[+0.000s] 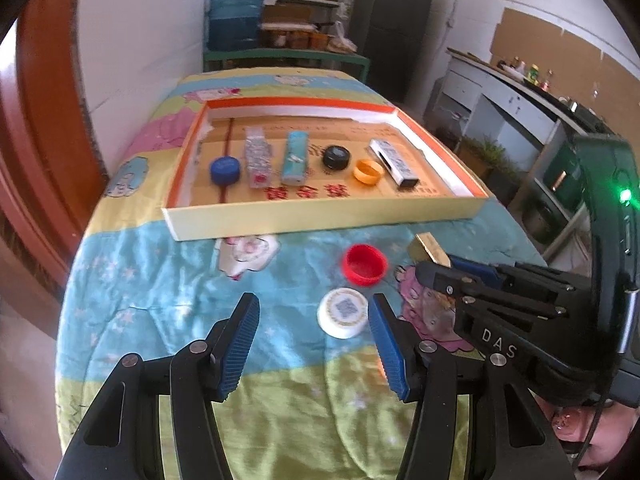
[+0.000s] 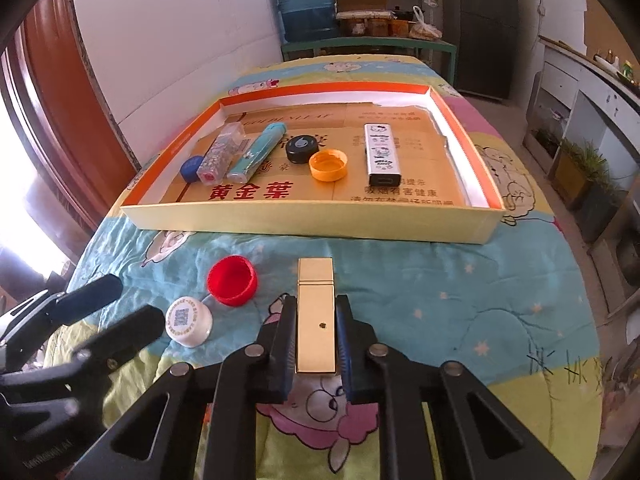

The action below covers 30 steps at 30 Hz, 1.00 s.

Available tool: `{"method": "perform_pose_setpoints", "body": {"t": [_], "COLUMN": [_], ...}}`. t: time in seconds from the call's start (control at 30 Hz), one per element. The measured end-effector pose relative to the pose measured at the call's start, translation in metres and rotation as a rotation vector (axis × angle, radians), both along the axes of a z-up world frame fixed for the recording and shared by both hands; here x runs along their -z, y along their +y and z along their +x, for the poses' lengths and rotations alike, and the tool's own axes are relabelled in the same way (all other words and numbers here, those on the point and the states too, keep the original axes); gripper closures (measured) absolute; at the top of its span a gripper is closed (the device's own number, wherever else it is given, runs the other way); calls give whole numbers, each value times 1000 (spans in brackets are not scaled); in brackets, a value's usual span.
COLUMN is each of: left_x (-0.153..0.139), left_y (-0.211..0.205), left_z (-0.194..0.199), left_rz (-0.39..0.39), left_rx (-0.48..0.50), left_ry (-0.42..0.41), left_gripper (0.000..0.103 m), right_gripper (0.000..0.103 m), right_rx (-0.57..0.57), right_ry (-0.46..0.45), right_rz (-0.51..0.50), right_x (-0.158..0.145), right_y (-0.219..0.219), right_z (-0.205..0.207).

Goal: Organize rigid objects
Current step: 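Grasp the gold lighter with the right gripper while the left gripper grasps the white QR cap, then carry the gold lighter and white cap into the tray and lower them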

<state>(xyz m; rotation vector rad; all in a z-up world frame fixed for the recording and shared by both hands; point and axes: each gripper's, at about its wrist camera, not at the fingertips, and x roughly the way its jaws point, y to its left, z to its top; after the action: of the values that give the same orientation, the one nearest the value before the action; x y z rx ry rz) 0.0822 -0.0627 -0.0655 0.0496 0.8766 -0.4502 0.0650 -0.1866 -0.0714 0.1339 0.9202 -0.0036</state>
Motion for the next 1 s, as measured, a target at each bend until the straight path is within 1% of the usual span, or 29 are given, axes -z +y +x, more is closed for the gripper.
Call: {"method": "perform_pose_setpoints", "body": {"t": [0.2,0.3,0.4,0.43,0.5,0.53,0.7,1.0], "left_x": [10,16,19,19,18,18,17,7], "left_y": [-20,-21,-22,-21,-20,-20,-16,-12], "left_z": [6,10,10,10,10,10,11,8], "left_rz": [70,82,88,89,85,82,59,37], "left_rx": [22,22,23,24,29,31,29,29], "left_ry": [18,41,30,26,18,19,29,17], "left_gripper": [45,45,46,49,69,70,72,72], "right_gripper": [85,85,85,85,85,85,85,85], "right_rx": [11,15,16,15,14,12,-1,-10], "right_ry": [-6,-6,-3,-1,1,1,-2,-22], "right_rz": [2,7,14,14,15,17,16,12], "right_x": [-2,-2,-1,0,1,1,0,-9], "right_y": [-8,-12,-14,-14,-13,-13,-10,-9], "right_z": [-4,-5,-4,-4,-3,-2,-2,-6]}}
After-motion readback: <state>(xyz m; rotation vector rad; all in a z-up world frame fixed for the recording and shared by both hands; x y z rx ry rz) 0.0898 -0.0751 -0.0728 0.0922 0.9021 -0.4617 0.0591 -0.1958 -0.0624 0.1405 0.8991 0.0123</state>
